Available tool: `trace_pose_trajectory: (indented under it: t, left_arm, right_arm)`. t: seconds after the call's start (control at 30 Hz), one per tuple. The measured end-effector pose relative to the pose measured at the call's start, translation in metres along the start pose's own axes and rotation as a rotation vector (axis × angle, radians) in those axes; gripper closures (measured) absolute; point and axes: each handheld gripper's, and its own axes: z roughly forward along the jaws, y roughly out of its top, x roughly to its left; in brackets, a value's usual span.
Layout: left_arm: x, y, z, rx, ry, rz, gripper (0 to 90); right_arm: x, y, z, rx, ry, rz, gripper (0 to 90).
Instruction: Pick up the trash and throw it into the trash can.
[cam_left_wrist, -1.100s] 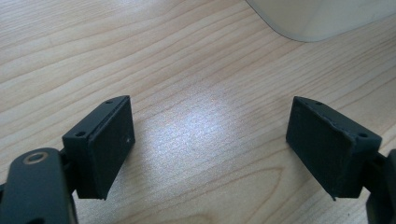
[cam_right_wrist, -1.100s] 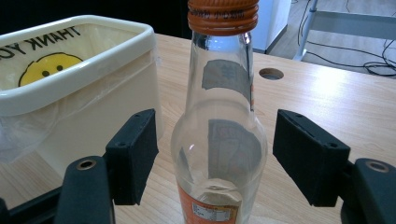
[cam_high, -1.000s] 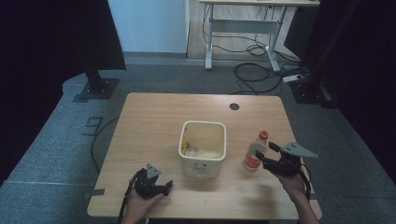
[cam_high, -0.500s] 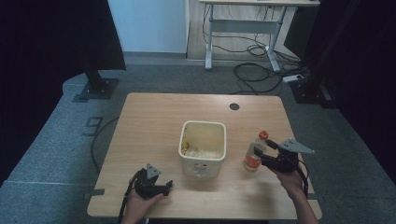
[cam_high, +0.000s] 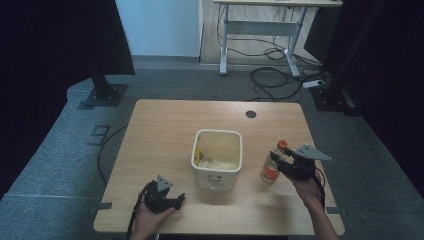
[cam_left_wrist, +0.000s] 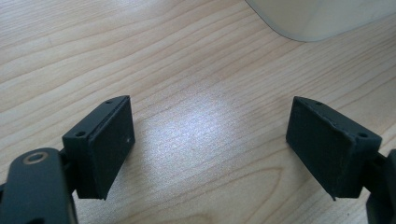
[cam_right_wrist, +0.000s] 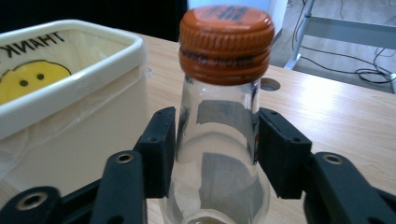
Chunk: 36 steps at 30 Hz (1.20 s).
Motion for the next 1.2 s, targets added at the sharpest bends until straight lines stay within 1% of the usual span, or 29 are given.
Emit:
trace_pose_trajectory:
  t: [0.07,0.1,0.23,0.43,0.47,0.63,0.73,0.9,1.2]
  left_arm:
    - [0.0,0.0,0.0,0.0,-0.001,0.0,15.3]
    - [0.0,0.0,0.0,0.0,-0.001,0.0,15.3]
    - [0.0,0.0,0.0,0.0,-0.002,0.001,15.3]
    - [0.0,0.0,0.0,0.0,-0.002,0.002,15.3]
    - [0.0,0.0,0.0,0.0,-0.002,0.002,15.3]
    - [0.0,0.0,0.0,0.0,-0.002,0.002,15.2]
    - [0.0,0.0,0.0,0.0,-0.003,0.003,15.1]
    - [0.0,0.0,0.0,0.001,-0.004,0.003,15.0]
    - [0.0,0.0,0.0,0.0,-0.005,0.001,15.0]
  right_arm:
    - [0.0,0.0,0.0,0.002,0.001,-0.006,50.9]
    - [0.0,0.001,0.0,0.004,0.001,-0.018,51.4]
    - [-0.001,0.003,0.0,0.022,0.01,-0.026,51.8]
    - [0.0,0.004,-0.001,0.025,0.01,-0.034,52.1]
    - [0.001,0.004,-0.002,0.022,0.009,-0.045,52.2]
    - [0.002,0.004,-0.002,0.024,0.007,-0.057,52.3]
    - [0.002,0.005,-0.003,0.022,0.001,-0.066,52.4]
    - [0.001,0.008,-0.006,0.015,0.011,-0.059,52.5]
    - [0.008,0.022,-0.017,-0.014,0.027,-0.076,52.5]
